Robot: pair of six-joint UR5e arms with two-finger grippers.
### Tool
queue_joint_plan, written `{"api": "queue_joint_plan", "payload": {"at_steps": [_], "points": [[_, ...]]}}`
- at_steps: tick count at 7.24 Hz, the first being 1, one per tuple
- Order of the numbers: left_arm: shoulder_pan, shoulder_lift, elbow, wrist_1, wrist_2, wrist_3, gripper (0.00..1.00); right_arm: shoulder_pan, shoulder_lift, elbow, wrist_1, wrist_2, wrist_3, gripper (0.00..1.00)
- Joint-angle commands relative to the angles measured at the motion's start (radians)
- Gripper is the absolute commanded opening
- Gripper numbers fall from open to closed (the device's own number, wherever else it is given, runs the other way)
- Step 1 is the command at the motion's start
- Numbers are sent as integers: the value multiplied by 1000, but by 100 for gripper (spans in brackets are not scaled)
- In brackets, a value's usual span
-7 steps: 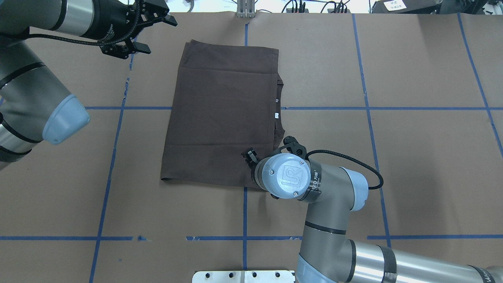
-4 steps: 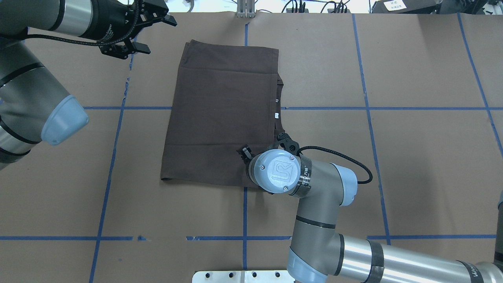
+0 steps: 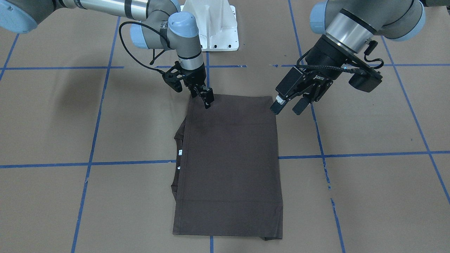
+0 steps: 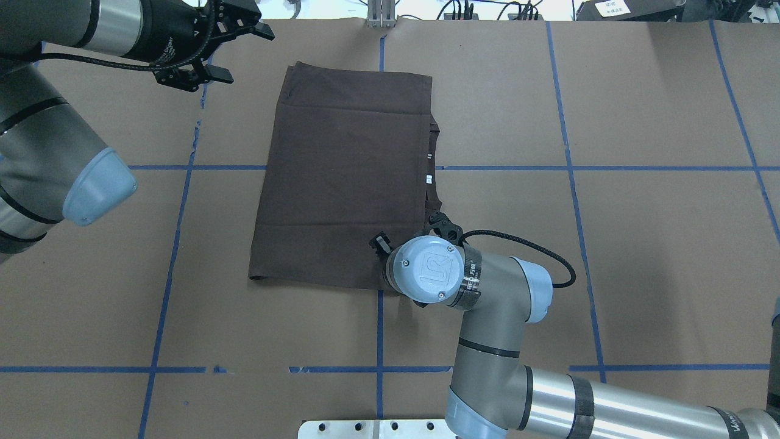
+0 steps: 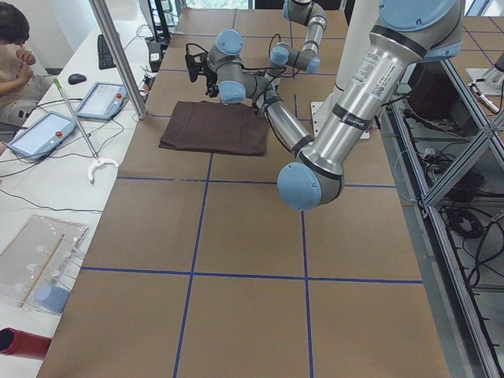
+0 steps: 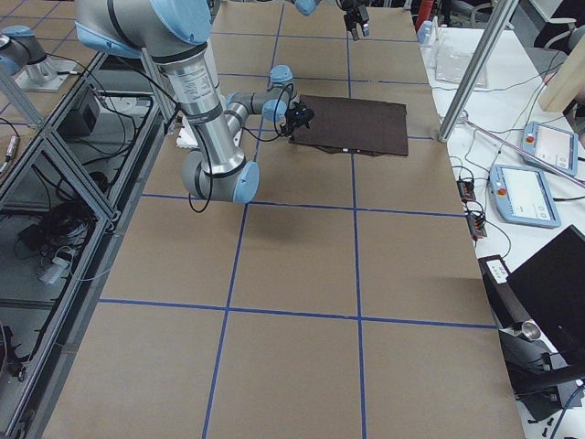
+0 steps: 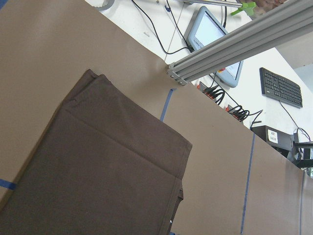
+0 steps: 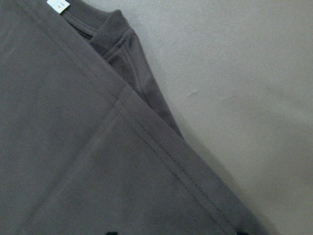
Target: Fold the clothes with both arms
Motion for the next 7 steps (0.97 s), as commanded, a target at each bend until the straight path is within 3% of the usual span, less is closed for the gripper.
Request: {"api": "queue_joint_plan", "payload": {"at_steps": [1, 3, 4, 7], "points": [[0, -1, 0, -1, -1, 0, 98, -10, -2, -1, -5, 3, 0, 67], [0, -1, -2, 1, 0, -3, 98, -11, 0, 1, -4, 1, 0, 19], [0, -1, -2, -1, 0, -20, 98, -11, 0, 1, 1, 3, 0, 0], [0, 0, -3, -1, -1, -22, 98, -10, 6, -2, 3, 3, -15, 0]]}}
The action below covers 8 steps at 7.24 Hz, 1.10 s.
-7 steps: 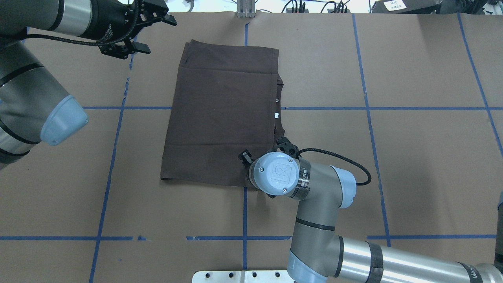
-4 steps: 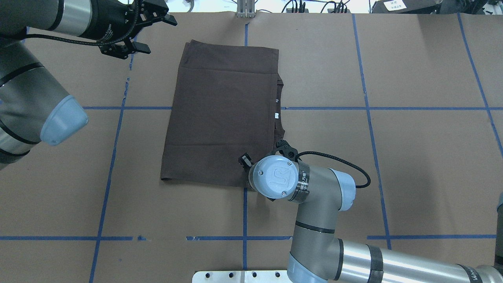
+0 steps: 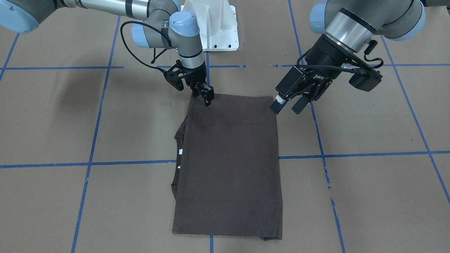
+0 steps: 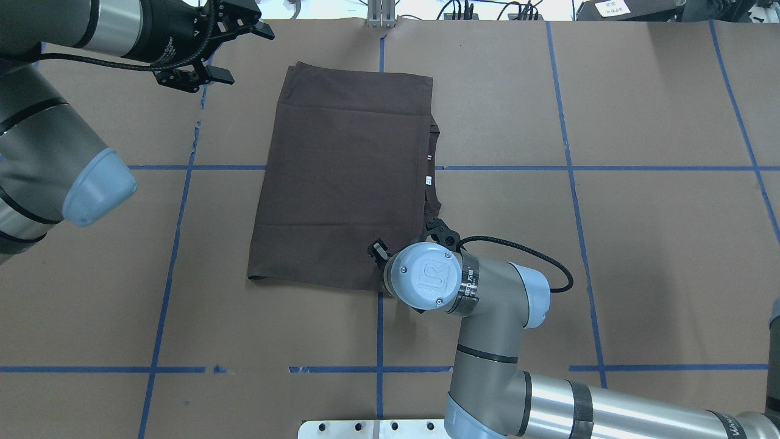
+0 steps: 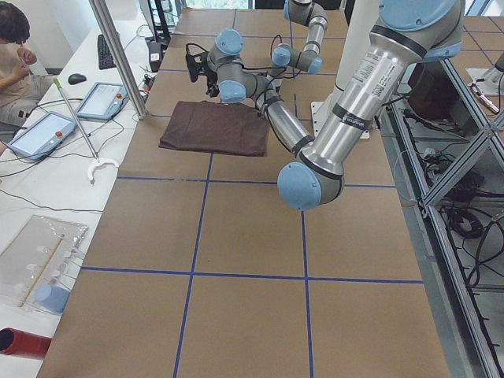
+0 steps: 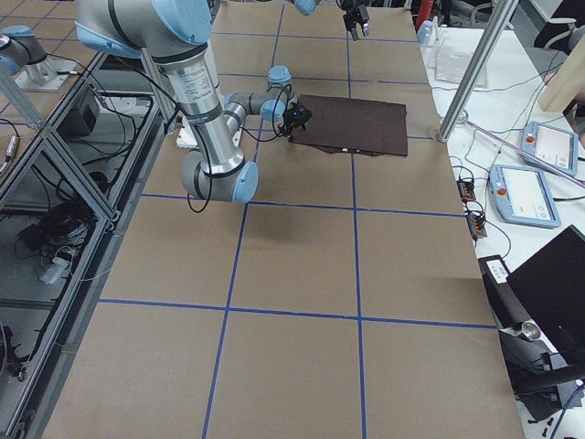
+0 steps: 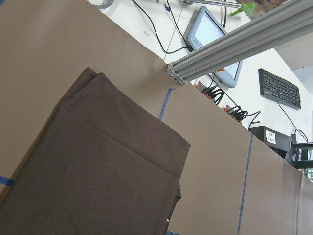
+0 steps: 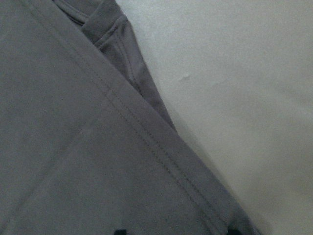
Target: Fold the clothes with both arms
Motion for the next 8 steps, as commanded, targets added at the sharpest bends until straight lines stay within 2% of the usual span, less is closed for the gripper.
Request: {"api": "queue_joint_plan", "payload": {"at_steps": [1, 3, 6, 7, 8], "points": [[-1, 0, -3, 0, 0, -2, 98, 6, 5, 1, 2, -1, -23, 0], [-1, 2, -3, 0, 0, 0, 98, 38, 16, 8, 2, 50, -28, 0], [-1, 2, -3, 0, 0, 0, 98, 36, 10, 19, -9, 65, -31, 0], [-1, 2, -3, 1, 0, 1, 98, 41, 3, 33, -12, 76, -31, 12], [-1, 0, -4, 1, 0, 0, 98, 41, 17, 30, -50, 70, -27, 44]]}}
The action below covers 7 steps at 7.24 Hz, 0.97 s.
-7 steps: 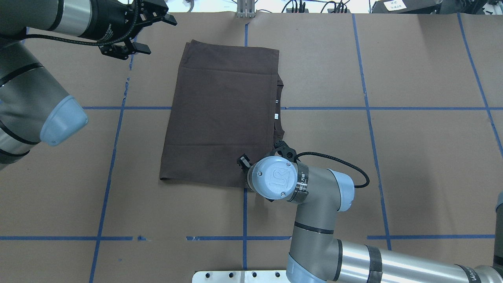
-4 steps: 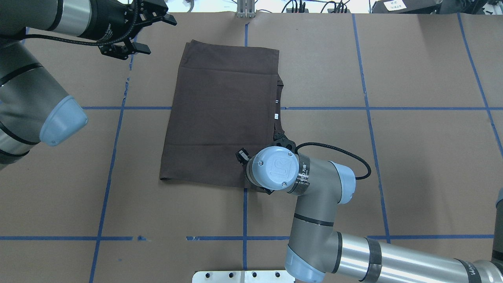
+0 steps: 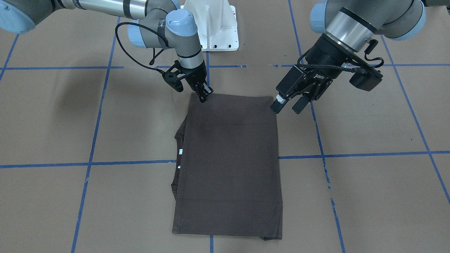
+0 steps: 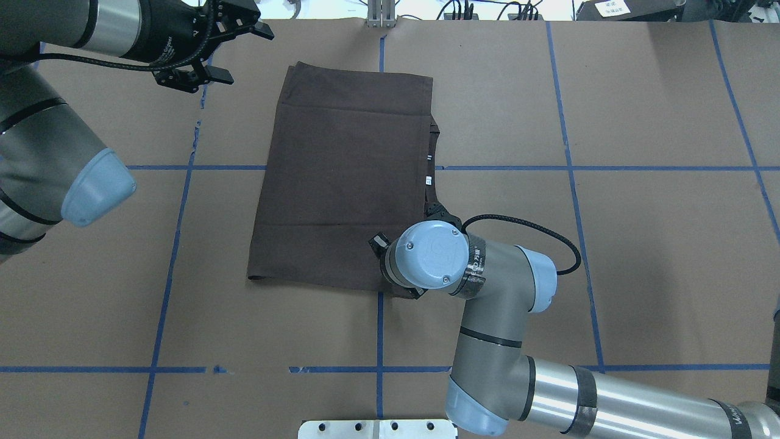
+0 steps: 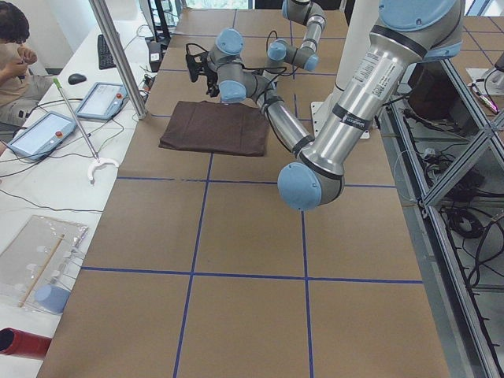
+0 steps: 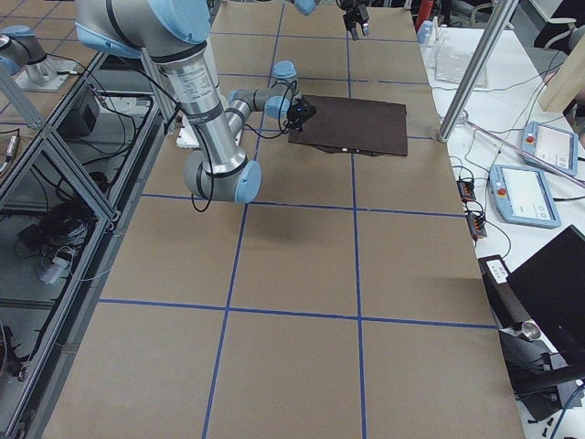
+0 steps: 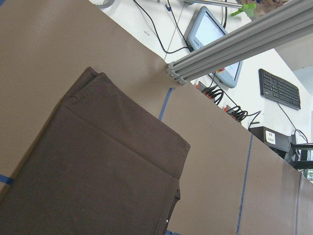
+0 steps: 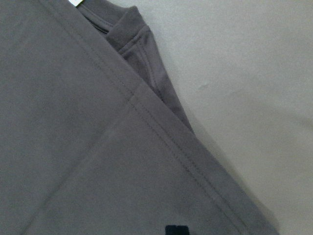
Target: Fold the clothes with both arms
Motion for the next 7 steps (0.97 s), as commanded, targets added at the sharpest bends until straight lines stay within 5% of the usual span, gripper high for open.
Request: {"api": "queue_joint_plan", "payload": {"at_steps": [1, 3, 7], "points": [[0, -1, -3, 0, 0, -2, 98, 1, 8, 2, -37, -1, 7, 62], [0, -1, -6, 0, 0, -11, 98, -8, 8, -20, -39, -5, 10, 80], [0, -1, -6, 0, 0, -25, 98, -9, 47, -69, -39, -2, 10, 77]]}}
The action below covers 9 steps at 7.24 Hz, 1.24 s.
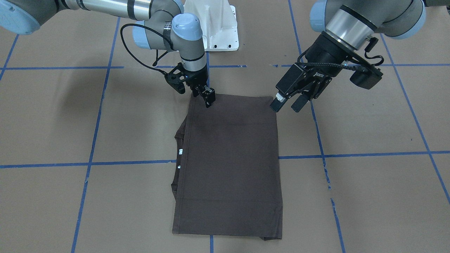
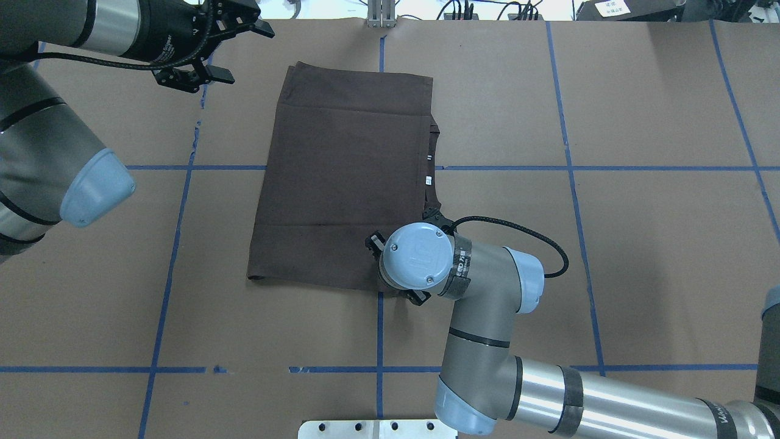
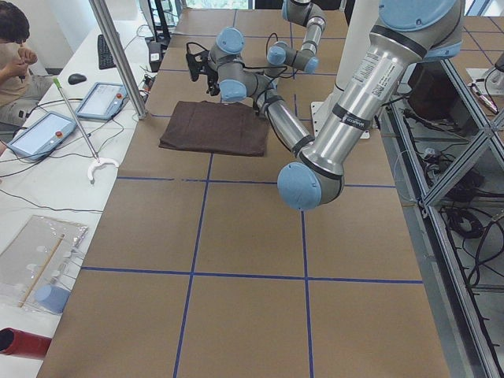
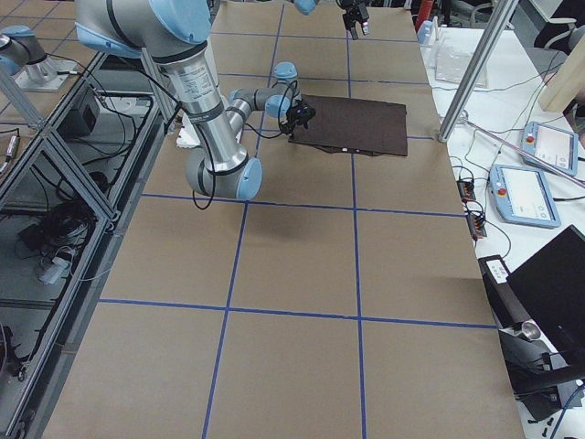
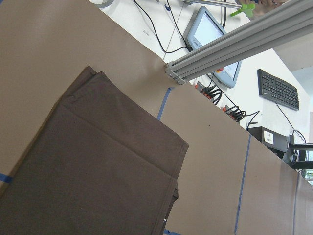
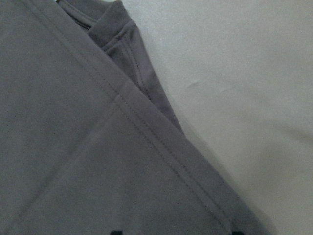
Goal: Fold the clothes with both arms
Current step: 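Lower the left gripper to the shirt's near edge beside the right gripper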
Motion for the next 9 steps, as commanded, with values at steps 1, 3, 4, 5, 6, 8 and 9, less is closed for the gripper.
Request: {"api": "queue_joint_plan", "payload": {"at_steps": [1, 3, 4, 5, 6, 8, 9], "points": [[0, 0, 1, 0, 0, -3, 98, -2, 15, -21, 0, 3, -1, 75], [0, 0, 1, 0, 0, -5, 98, -11, 13, -15, -23, 6, -11, 0], [1, 0, 1, 0, 0, -5, 98, -14, 19, -12, -24, 6, -12, 0], [2, 0, 1, 0, 0, -5, 98, -14, 24, -8, -28, 6, -12, 0], [2, 0, 1, 0, 0, -5, 98, -11, 29, -5, -28, 8, -17, 0], [3, 5, 1, 0, 1, -23, 98, -4, 12, 70, -92, 17, -69, 0], [14, 50, -2, -8, 14, -22, 98, -4, -47, 169, -141, 28, -96, 0]]}}
